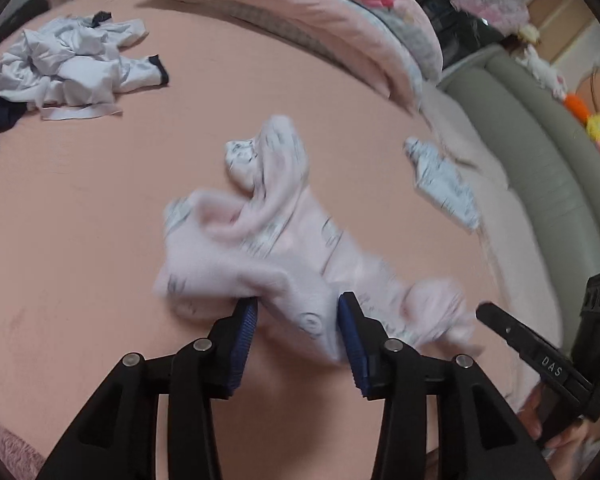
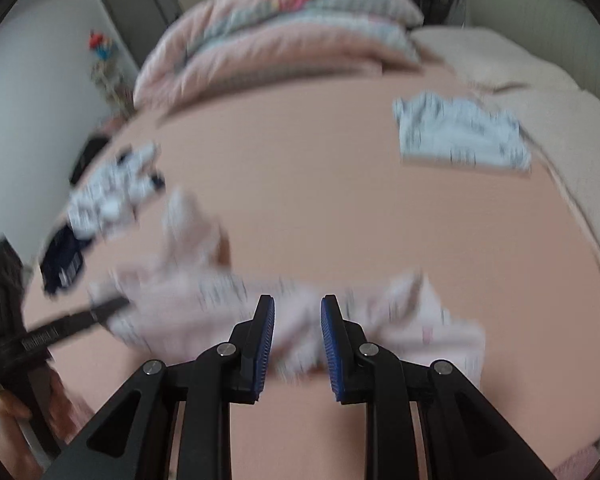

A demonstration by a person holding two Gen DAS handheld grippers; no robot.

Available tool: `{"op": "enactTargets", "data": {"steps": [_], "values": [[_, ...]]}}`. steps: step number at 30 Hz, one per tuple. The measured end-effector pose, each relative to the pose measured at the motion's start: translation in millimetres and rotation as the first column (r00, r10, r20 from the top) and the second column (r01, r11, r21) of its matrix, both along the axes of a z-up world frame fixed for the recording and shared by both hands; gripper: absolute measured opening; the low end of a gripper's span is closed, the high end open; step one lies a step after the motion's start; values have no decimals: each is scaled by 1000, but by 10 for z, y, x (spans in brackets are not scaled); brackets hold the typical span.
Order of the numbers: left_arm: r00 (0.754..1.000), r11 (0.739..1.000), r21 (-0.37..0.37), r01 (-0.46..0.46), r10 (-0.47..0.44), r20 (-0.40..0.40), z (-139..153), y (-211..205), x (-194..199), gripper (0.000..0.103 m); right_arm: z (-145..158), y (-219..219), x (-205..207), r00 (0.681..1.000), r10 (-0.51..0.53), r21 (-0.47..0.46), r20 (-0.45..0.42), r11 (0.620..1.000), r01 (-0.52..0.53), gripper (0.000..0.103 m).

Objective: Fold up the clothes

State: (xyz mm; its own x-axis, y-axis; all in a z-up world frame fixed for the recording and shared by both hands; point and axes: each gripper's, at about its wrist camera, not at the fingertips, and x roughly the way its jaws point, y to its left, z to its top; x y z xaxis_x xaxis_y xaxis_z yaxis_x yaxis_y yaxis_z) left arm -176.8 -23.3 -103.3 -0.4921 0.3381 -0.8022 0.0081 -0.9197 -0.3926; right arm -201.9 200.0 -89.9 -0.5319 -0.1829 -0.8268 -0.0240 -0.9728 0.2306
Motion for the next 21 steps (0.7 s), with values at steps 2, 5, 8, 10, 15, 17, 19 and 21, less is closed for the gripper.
{"op": "enactTargets", "data": {"steps": [2, 5, 8, 10, 15, 17, 19, 21], "values": [[999, 997, -63, -47, 47, 2, -94, -19, 113, 39, -256, 12, 154, 996, -1, 3, 85, 1000, 0, 23], [993, 988, -102, -118, 121, 17, -142, -216, 250, 39, -672, 69, 312, 981, -20, -23, 194, 999, 25, 23], [987, 978, -136, -155, 158, 10, -159, -332, 239, 39, -805, 88, 339, 983, -46, -37, 178, 998, 53, 25], [984, 975, -135, -175, 176, -5, -128, -400, 248, 39, -776, 66, 288, 989, -44, -35, 142, 998, 50, 38], [973, 968, -92, -232, 229, -40, -34, -615, 380, 39, -808, -39, -23, 992, -16, -20, 124, 1000, 19, 52], [963, 964, -44, -262, 258, -72, -15, -663, 371, 39, -795, -94, -130, 992, 15, -48, 124, 999, -9, 10], [940, 948, -32, -316, 309, -146, 65, -767, 395, 39, -701, -130, -219, 993, 31, -68, 113, 997, -24, 9], [930, 938, -70, -338, 322, -174, 101, -839, 351, 39, -499, -74, -258, 998, 22, -140, 51, 990, -15, 8]]}}
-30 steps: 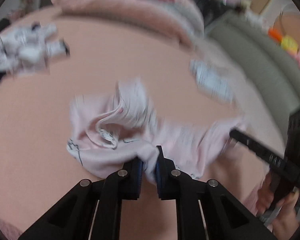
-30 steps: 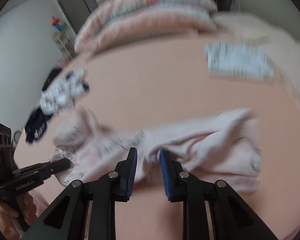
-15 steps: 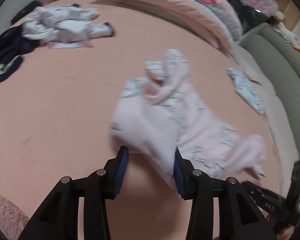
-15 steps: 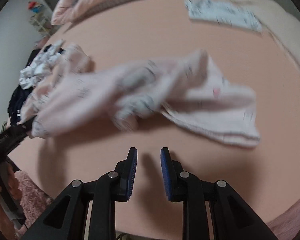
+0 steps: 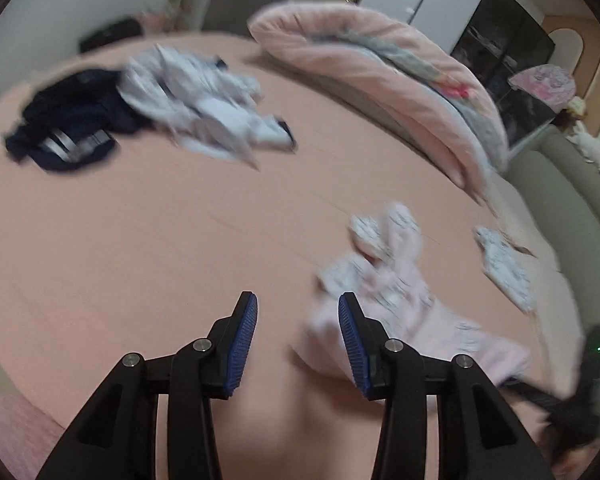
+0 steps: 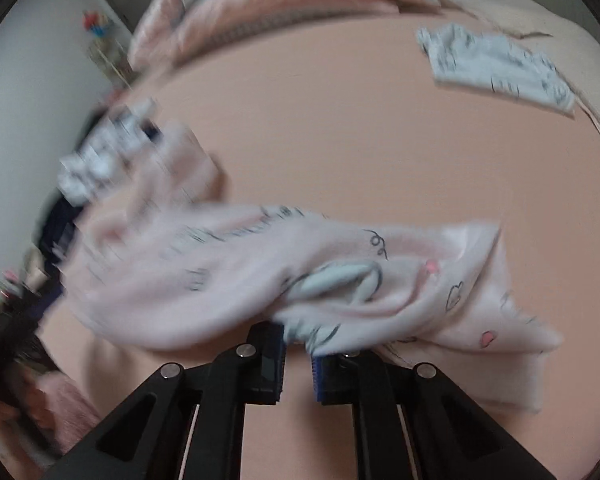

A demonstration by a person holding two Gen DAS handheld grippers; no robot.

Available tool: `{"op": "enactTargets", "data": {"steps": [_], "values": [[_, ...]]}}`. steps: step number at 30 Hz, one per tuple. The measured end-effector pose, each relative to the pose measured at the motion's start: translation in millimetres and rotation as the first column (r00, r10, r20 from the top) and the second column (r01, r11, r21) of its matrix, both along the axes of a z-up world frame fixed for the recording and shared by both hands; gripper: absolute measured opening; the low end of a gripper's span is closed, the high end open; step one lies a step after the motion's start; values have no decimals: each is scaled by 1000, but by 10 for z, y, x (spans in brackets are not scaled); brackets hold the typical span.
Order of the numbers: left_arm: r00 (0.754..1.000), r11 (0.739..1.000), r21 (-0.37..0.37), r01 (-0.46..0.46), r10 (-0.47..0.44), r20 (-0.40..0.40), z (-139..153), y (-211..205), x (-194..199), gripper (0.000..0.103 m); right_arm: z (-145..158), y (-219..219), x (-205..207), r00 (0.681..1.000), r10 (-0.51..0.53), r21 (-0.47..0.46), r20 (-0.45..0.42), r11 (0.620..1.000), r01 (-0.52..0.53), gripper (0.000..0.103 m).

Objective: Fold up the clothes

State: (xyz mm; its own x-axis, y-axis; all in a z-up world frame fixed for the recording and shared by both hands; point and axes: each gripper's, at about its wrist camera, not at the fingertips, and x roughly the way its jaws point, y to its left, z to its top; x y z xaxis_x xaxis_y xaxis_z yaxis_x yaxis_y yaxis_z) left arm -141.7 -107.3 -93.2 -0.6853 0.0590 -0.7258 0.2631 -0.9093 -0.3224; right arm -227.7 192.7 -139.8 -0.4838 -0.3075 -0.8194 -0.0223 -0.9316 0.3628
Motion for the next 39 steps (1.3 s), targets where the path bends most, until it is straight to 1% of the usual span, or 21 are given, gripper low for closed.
{"op": "enactTargets", "data": {"steps": [2, 5, 7, 9, 11, 13, 15, 17, 19, 21, 22, 24, 27, 28, 30, 31, 35, 36, 37, 38, 39], "values": [[989, 996, 9, 92, -92, 112, -175, 12, -204, 39, 201, 110, -33, 998, -37, -123, -43, 992, 31, 8], [947, 978, 63, 199, -209, 244, -446, 123, -350, 39, 308, 272, -45, 993, -110, -225, -35, 969, 100, 8], [932, 965, 49, 258, -262, 250, -498, 240, -328, 39, 249, 294, -55, 994, -108, -203, -6, 974, 104, 8], [898, 941, 64, 333, -337, 284, -556, 363, -340, 39, 81, 238, -14, 997, -50, -108, 50, 993, 56, 8], [873, 924, 78, 375, -380, 307, -546, 433, -332, 39, -109, 195, 29, 992, 2, -61, 123, 998, 6, 11], [870, 917, 99, 387, -398, 292, -479, 423, -287, 39, -198, 129, 48, 989, 12, -22, 148, 1000, -9, 13], [867, 917, 116, 381, -398, 301, -422, 377, -238, 39, -215, 82, 35, 993, 2, -2, 114, 1000, -2, 23], [868, 919, 90, 385, -394, 302, -384, 362, -212, 40, -204, 65, 8, 996, -18, 14, 82, 1000, 17, 36], [858, 907, 58, 417, -414, 305, -394, 451, -189, 47, -213, 62, -25, 998, -23, 1, 61, 1000, 23, 36], [818, 880, 58, 472, -461, 344, -538, 608, -300, 46, -236, 21, -47, 997, 13, -49, 79, 999, -9, 15], [798, 864, 45, 502, -483, 360, -576, 714, -352, 33, -248, 1, -58, 996, 31, -74, 88, 997, -25, 8], [788, 843, 28, 538, -514, 339, -500, 891, -412, 6, -102, -10, 54, 998, 55, -80, 34, 995, -52, 7], [816, 832, 86, 548, -554, 164, -87, 982, -500, 6, 313, 43, 333, 994, 74, -133, -82, 988, -85, 7], [838, 845, 53, 532, -534, 113, 77, 987, -571, 6, 456, 107, 396, 990, 65, -161, -121, 983, -85, 7], [890, 891, -34, 453, -450, 65, 260, 943, -744, 6, 667, 258, 437, 986, 27, -212, -167, 975, -63, 7], [918, 917, -56, 394, -389, 78, 270, 881, -849, 6, 733, 344, 413, 985, -1, -234, -172, 971, -40, 7], [940, 950, 81, 302, -311, 142, 103, 657, -827, 11, 582, 479, 298, 996, -62, -180, -66, 982, 49, 7], [936, 948, 108, 298, -313, 161, 34, 618, -750, 23, 535, 480, 347, 997, -61, -201, -56, 978, 49, 7], [932, 946, 135, 293, -315, 180, -35, 579, -674, 42, 508, 496, 413, 997, -54, -211, -54, 977, 42, 7], [927, 944, 161, 288, -317, 199, -104, 541, -598, 49, 461, 485, 475, 998, -47, -215, -40, 976, 37, 7], [922, 941, 188, 282, -319, 218, -173, 502, -521, 52, 413, 473, 538, 999, -39, -219, -25, 975, 32, 7]]}}
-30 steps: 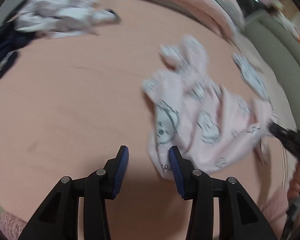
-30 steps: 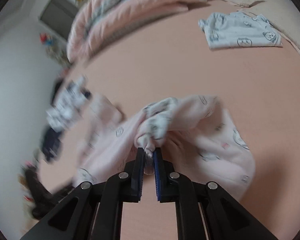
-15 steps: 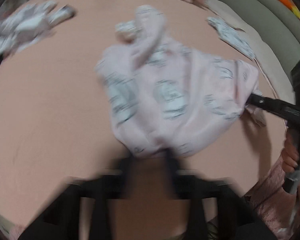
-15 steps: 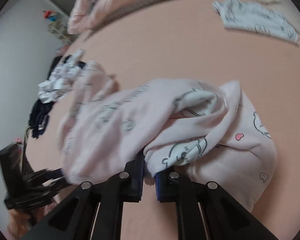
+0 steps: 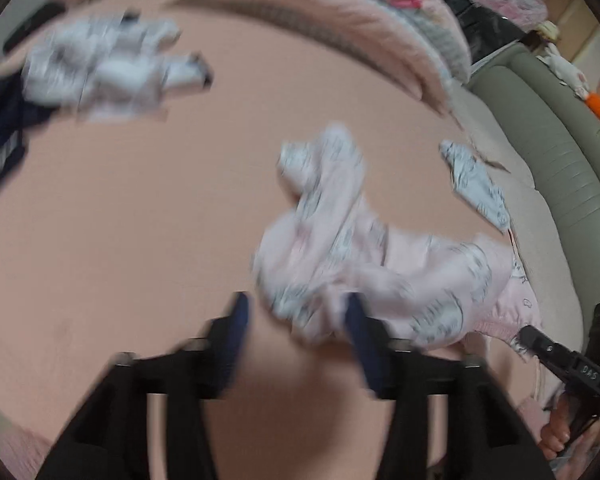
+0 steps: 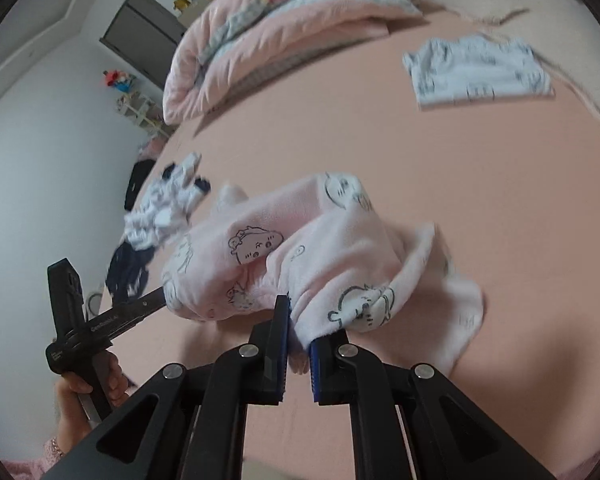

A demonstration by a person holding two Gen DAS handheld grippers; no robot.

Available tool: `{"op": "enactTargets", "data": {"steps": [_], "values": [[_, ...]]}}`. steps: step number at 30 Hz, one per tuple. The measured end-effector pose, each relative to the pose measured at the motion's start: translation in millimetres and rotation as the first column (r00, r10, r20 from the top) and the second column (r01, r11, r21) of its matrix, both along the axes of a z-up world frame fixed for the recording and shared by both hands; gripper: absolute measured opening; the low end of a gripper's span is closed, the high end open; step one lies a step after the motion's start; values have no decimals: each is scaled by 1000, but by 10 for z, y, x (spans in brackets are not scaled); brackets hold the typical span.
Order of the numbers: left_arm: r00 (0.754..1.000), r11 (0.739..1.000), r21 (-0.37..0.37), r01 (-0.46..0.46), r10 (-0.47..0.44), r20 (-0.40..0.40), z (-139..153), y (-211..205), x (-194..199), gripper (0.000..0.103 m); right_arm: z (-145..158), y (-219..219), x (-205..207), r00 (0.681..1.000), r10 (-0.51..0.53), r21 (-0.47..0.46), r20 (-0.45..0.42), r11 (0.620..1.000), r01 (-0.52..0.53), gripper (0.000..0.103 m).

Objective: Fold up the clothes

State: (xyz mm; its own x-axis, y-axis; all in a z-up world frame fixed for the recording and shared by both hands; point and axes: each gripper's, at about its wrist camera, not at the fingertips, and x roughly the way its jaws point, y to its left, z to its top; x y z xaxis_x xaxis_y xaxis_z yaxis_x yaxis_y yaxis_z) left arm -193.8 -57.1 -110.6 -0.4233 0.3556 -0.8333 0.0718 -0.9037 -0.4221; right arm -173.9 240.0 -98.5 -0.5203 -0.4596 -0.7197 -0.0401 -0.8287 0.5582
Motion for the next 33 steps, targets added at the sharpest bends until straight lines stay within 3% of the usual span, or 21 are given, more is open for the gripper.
{"op": "enactTargets", "data": {"steps": [2, 6, 10, 12, 14, 17, 19, 20, 22, 25, 28, 31, 33], "values": [[998, 999, 44, 2, -5, 64, -107, -15, 95, 52, -86, 42, 132, 999, 14, -32, 35, 999, -13, 7], [986, 992, -23, 126, -122, 116, -214, 241, 314, 52, 97, -21, 276, 999, 41, -136, -2, 990, -41, 7], [970, 979, -38, 201, -194, 150, -284, 489, 324, 51, 688, -106, 382, 986, 34, -88, -164, 995, -49, 7], [977, 977, -65, 202, -196, 84, -121, 569, 238, 50, 989, -146, 421, 972, 30, -73, -231, 996, -48, 7], [980, 979, -54, 197, -198, -1, 136, 624, 126, 41, 1273, -164, 483, 955, 43, -94, -294, 993, -74, 7], [981, 992, -52, 117, -124, -146, 587, 616, -111, 40, 1640, -127, 629, 929, 41, -134, -369, 986, -97, 7], [980, 996, -63, 58, -69, -188, 729, 554, -158, 40, 1740, -59, 739, 917, 26, -164, -398, 982, -99, 7], [983, 996, -63, 57, -67, -172, 733, 573, -181, 40, 1766, -9, 795, 912, 21, -167, -409, 981, -98, 7], [989, 995, -62, 73, -80, -124, 637, 550, -145, 40, 1687, 15, 830, 919, 15, -107, -394, 992, -62, 7], [993, 993, -38, 115, -115, 5, 295, 607, 19, 41, 1145, 128, 745, 977, -25, -35, -214, 999, 18, 7], [987, 991, -34, 127, -123, 106, -6, 600, 210, 41, 617, 256, 704, 994, -75, -25, -73, 997, 73, 7], [972, 988, -9, 155, -150, 183, -237, 639, 401, 41, 423, 366, 721, 994, -99, -70, -34, 993, 97, 7], [959, 983, 2, 181, -177, 219, -358, 716, 478, 41, 428, 363, 707, 993, -107, -44, -45, 993, 105, 7]]}}
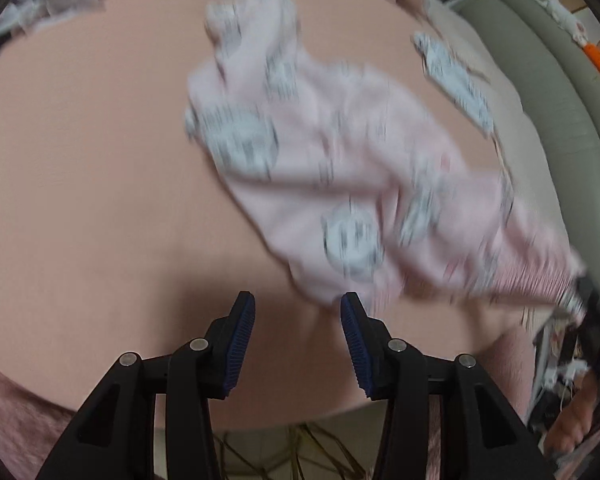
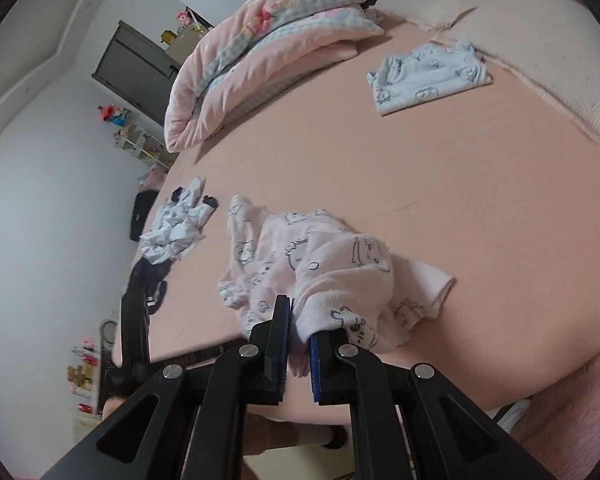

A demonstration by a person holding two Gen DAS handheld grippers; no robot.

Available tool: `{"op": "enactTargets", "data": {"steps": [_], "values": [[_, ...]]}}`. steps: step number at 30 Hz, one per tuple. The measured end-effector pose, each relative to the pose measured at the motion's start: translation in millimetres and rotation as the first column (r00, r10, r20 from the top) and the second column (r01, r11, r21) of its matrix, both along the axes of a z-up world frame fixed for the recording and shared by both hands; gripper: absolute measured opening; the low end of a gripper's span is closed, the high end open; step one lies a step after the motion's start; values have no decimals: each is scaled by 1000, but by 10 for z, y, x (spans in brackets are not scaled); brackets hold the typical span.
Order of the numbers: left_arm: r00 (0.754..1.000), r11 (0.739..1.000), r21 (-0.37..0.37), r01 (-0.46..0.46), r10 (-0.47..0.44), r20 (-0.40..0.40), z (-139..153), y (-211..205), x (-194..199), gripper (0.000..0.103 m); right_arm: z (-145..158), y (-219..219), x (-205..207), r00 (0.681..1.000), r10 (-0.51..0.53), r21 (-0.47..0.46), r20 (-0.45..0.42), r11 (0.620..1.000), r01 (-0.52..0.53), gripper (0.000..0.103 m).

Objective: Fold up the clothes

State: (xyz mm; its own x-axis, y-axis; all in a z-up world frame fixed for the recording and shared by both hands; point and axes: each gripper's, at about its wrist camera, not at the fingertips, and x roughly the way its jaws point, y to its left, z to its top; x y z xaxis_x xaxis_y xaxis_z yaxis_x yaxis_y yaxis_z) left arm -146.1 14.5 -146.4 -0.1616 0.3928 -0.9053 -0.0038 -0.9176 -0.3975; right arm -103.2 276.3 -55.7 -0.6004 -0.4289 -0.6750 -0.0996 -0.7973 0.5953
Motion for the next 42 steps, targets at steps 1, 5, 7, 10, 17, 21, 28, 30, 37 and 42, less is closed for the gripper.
{"op": "enactTargets", "data": {"steps": [1, 5, 7, 10, 17, 21, 28, 30, 37, 42], "values": [[1000, 1000, -14, 14, -14, 5, -41, 60, 27, 41, 14, -9, -17, 1000, -1, 26, -4, 1000, 2, 7], [998, 998, -48, 47, -49, -43, -60, 263, 71, 41, 43, 106, 13, 1000, -13, 38, -6, 999, 13, 7], [997, 998, -43, 51, -54, -58, -80, 317, 29, 41, 40, 193, 71, 1000, -7, 15, -26, 1000, 7, 7], [997, 997, 71, -11, 16, -71, -87, 248, -79, 41, 40, 201, 69, 1000, -3, 45, -23, 999, 4, 7], [985, 997, -16, 76, -77, -151, -8, 435, 129, 41, 38, 304, 35, 1000, 4, 10, -25, 1000, -3, 7], [972, 979, -167, 117, -147, -184, -85, 532, 113, 19, 130, 316, -4, 999, 13, 11, -46, 1000, -13, 7], [943, 992, -121, -48, 6, -332, 455, -48, 57, 4, 103, 342, -51, 1000, 12, 131, 2, 991, -13, 7], [933, 991, -99, -85, 44, -357, 602, -194, 58, 4, 32, 308, -95, 999, 24, 168, 31, 985, -29, 7], [986, 993, 57, -99, 105, -129, 140, -363, -76, 5, -522, 253, -195, 982, 12, 182, 188, 982, -46, 9], [990, 987, 112, -114, 123, -76, -71, -314, -94, 9, -599, 383, -115, 980, -7, 145, 199, 989, -22, 10]]}}
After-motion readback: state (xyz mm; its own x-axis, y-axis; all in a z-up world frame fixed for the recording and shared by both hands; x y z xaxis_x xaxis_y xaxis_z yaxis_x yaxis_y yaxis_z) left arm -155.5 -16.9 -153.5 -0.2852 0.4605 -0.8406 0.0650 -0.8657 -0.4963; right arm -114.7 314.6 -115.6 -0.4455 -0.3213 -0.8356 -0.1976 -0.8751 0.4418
